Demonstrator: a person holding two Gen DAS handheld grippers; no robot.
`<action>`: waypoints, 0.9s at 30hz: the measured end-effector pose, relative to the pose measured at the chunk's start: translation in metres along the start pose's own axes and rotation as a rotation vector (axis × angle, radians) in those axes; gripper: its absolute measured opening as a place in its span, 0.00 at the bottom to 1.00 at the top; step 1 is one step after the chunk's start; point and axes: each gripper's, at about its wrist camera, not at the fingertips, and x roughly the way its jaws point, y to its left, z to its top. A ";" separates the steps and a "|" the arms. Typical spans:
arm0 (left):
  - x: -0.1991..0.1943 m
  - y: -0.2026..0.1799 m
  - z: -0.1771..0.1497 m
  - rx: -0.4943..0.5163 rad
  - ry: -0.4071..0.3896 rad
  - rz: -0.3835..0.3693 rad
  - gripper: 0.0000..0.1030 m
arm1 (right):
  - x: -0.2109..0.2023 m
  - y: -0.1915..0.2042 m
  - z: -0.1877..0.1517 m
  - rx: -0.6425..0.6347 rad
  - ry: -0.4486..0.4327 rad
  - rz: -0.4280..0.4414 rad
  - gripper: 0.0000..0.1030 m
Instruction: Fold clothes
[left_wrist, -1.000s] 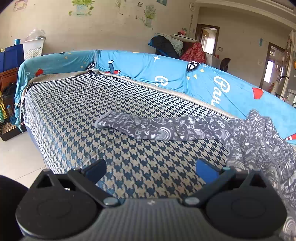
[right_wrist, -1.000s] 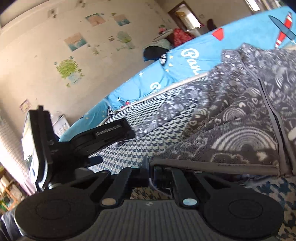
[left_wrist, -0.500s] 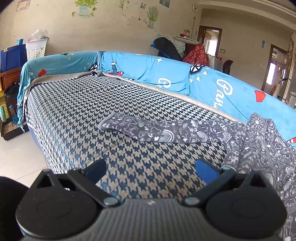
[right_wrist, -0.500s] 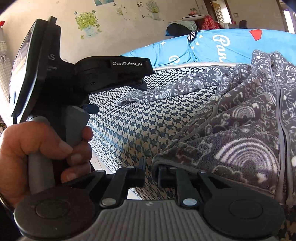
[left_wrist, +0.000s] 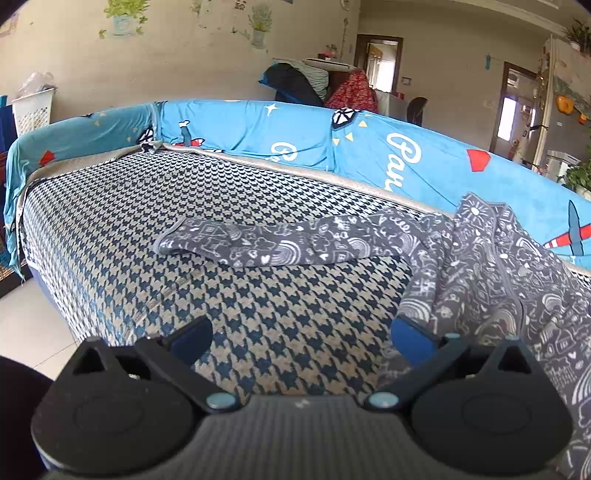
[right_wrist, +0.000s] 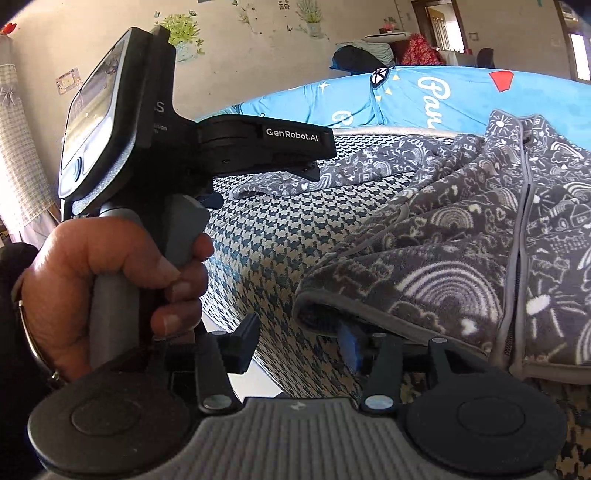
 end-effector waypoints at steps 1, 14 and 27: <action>-0.001 -0.003 -0.002 0.017 0.004 -0.018 1.00 | -0.004 -0.002 -0.001 0.006 -0.004 -0.009 0.47; -0.030 -0.046 -0.040 0.265 0.044 -0.213 1.00 | -0.062 -0.035 -0.027 0.135 -0.060 -0.283 0.50; -0.042 -0.064 -0.066 0.393 0.087 -0.232 1.00 | -0.116 -0.082 -0.051 0.311 -0.108 -0.664 0.50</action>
